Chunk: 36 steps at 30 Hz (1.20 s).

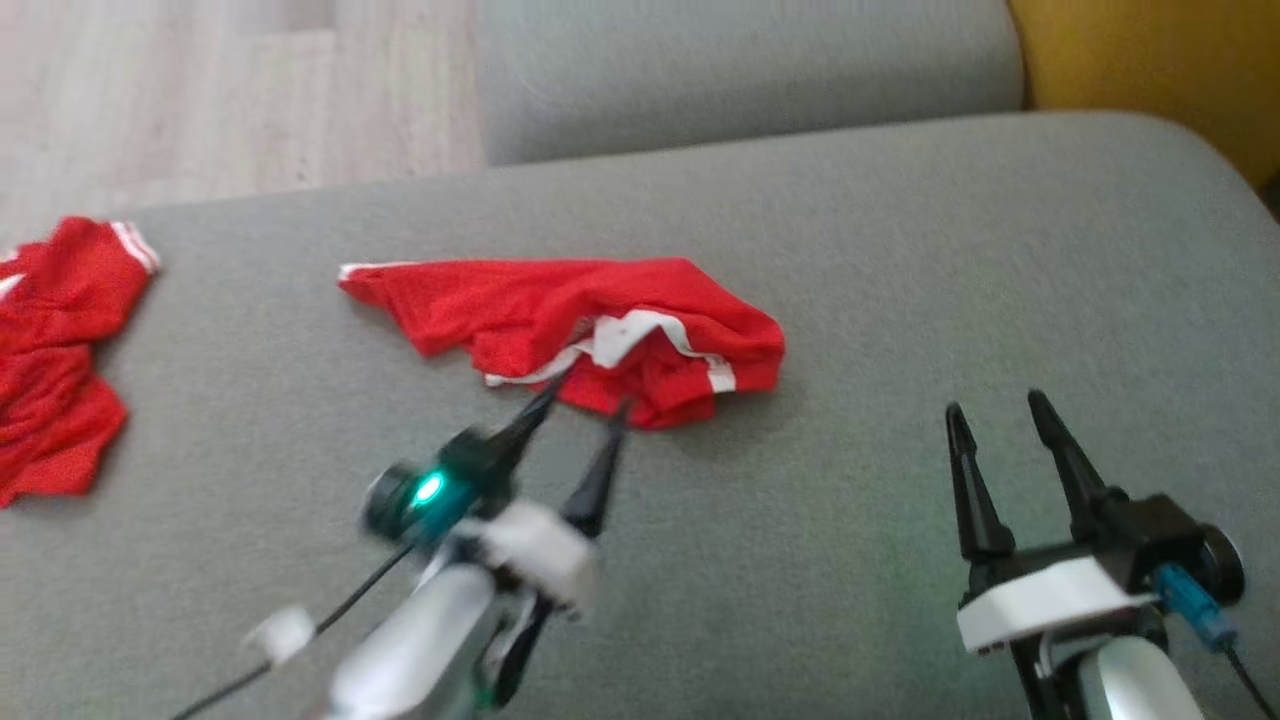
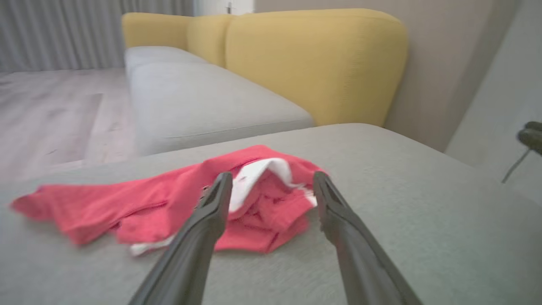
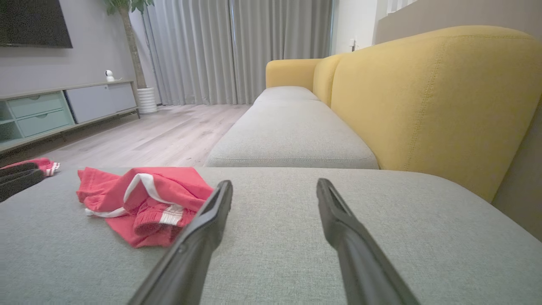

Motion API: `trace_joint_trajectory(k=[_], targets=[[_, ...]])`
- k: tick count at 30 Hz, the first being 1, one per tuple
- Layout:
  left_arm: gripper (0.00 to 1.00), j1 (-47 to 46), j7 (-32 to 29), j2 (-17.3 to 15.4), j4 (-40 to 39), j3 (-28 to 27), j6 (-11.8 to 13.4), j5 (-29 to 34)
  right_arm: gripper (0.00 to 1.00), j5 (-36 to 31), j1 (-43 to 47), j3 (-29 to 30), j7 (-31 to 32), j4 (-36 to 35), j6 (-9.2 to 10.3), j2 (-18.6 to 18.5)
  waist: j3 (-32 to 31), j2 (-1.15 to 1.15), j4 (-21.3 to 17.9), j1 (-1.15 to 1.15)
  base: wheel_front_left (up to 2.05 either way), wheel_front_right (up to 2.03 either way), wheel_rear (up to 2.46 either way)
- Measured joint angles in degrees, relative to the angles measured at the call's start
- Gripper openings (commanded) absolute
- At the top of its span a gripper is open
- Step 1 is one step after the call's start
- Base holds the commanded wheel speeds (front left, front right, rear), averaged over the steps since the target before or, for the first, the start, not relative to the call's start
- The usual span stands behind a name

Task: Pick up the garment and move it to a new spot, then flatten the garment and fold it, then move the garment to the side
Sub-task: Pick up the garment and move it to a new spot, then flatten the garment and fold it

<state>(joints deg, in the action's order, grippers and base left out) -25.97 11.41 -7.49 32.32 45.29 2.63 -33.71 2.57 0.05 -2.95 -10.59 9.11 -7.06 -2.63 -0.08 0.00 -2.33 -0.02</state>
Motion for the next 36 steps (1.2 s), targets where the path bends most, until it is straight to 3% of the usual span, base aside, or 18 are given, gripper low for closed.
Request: trace_joint_trajectory(k=[6,16,24,36], targets=[[1.0,10.5,2.2,-6.1,-6.8,-5.0,5.0,-1.1,1.0,0.4,2.4,-0.4,0.0,-0.4,0.0,0.0,-2.2,0.0,1.8,0.0,0.0,0.0,0.0],[1.0,25.1,2.8,-10.6,-16.6,-12.6,10.0,-3.5,1.0,1.5,6.0,-0.5,0.0,-0.6,0.0,0.0,-3.5,0.0,3.5,0.01,0.0,0.0,0.0],[1.0,30.0,2.9,-11.1,-22.6,-16.0,11.0,-4.1,1.0,2.5,6.5,-0.3,-0.7,1.1,0.0,0.1,-4.1,0.0,4.9,0.01,0.0,0.0,0.0],[1.0,32.3,2.9,-11.7,-23.5,-16.9,11.5,-4.0,1.0,3.5,6.5,-0.8,-0.8,4.7,0.0,0.1,-4.3,0.0,4.8,0.02,0.0,0.0,0.0]])
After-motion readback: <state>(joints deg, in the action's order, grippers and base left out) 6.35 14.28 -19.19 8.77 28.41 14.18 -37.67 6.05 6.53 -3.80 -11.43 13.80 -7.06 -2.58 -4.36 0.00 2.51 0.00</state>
